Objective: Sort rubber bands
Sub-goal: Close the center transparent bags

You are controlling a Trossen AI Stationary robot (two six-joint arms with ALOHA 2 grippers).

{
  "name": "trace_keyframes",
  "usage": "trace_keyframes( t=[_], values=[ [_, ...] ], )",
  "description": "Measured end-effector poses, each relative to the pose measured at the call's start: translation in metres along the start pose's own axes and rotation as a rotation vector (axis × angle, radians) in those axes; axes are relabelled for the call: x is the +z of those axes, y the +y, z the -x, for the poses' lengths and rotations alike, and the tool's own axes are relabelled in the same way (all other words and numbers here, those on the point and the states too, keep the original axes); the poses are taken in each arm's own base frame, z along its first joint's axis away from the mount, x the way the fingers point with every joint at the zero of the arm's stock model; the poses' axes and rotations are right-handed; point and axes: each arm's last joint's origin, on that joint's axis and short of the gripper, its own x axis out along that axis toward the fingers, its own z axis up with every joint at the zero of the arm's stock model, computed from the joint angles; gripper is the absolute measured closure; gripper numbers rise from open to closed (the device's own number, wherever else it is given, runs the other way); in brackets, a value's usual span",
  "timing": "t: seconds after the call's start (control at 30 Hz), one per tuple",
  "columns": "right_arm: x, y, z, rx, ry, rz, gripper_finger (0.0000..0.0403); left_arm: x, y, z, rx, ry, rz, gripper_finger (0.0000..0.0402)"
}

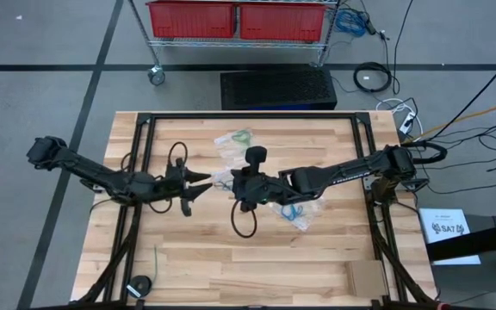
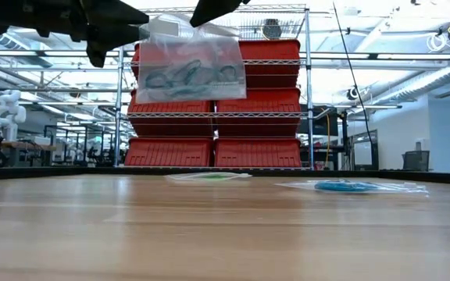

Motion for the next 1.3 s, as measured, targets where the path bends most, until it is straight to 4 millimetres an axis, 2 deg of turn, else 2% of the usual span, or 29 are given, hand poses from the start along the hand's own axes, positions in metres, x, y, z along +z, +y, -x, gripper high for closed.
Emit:
trace_keyframes(
  t=[0.47,0.77,1.17,1.3],
  values=[
    [0.0000,0.0002,0.0001,0.002,-0.001,0.030,0.0403,0.0054,0.0022,0.0089,-0.029,0.009,0.008,0.0251],
    [0.0050,0.0068,0.0062,0.011,-0.035,0.056,0.0403,0.0003,0.0041,0.0089,-0.013,0.059,0.029,0.0251],
    [0.0054,0.0073,0.0067,0.011,-0.038,0.071,0.0403,0.0090,0.0004,0.0092,-0.102,-0.010,0.042,0.0251],
    [0.0054,0.0073,0.0067,0.011,-0.038,0.071,0.0403,0.0087,0.0005,0.0092,-0.101,-0.007,0.035,0.0270]
  ],
)
